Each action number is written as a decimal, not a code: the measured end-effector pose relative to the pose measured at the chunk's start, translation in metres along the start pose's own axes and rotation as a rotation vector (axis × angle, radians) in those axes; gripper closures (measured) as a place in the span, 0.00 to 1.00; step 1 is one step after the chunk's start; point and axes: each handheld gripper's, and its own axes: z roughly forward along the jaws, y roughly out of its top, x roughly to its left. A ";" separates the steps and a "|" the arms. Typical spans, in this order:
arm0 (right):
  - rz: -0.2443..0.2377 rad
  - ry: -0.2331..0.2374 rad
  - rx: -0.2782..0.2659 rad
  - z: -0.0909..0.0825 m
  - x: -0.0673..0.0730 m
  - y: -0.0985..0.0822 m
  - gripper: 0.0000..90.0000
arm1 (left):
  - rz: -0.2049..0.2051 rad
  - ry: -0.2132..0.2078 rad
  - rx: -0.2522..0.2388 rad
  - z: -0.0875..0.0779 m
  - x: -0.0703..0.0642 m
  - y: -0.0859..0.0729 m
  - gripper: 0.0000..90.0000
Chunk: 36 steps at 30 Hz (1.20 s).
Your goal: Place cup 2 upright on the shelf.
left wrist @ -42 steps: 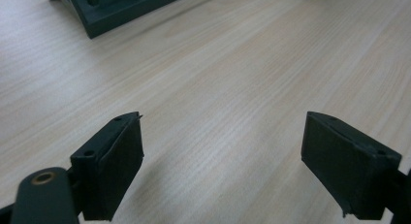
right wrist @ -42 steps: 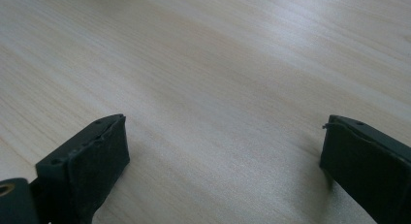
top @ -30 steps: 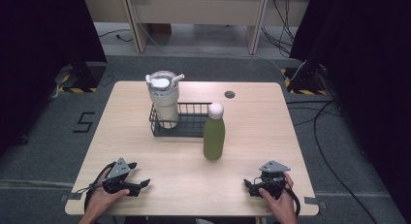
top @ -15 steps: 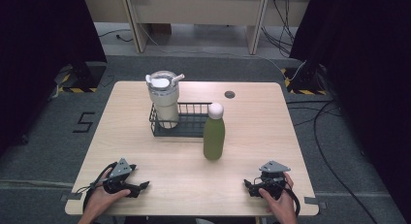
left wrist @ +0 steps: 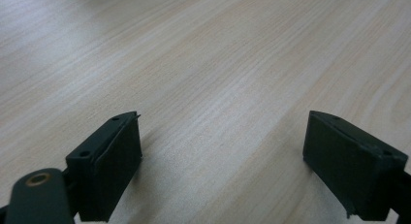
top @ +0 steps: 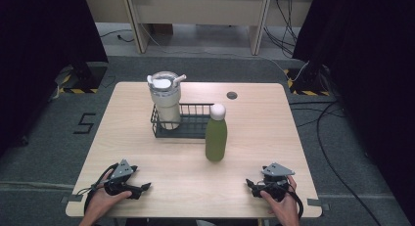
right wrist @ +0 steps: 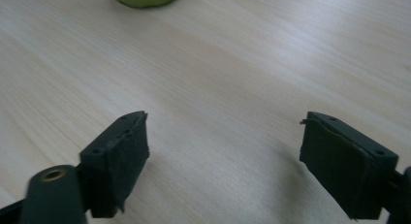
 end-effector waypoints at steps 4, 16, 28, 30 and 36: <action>-0.015 0.010 -0.035 -0.003 0.003 0.003 0.17 | 0.000 0.001 0.000 0.000 0.000 0.000 0.14; -0.072 0.023 -0.126 -0.009 0.012 0.019 0.17 | -0.001 -0.001 0.003 0.000 0.001 0.000 0.13; -0.097 0.063 -0.177 -0.004 0.021 0.036 0.17 | 0.000 -0.001 0.004 0.000 0.001 0.000 0.13; -0.095 0.062 -0.182 -0.002 0.021 0.038 0.17 | 0.000 0.000 0.004 0.000 0.001 0.000 0.13; -0.088 0.066 -0.194 0.001 0.020 0.043 0.18 | -0.001 0.000 0.004 0.000 0.001 0.000 0.13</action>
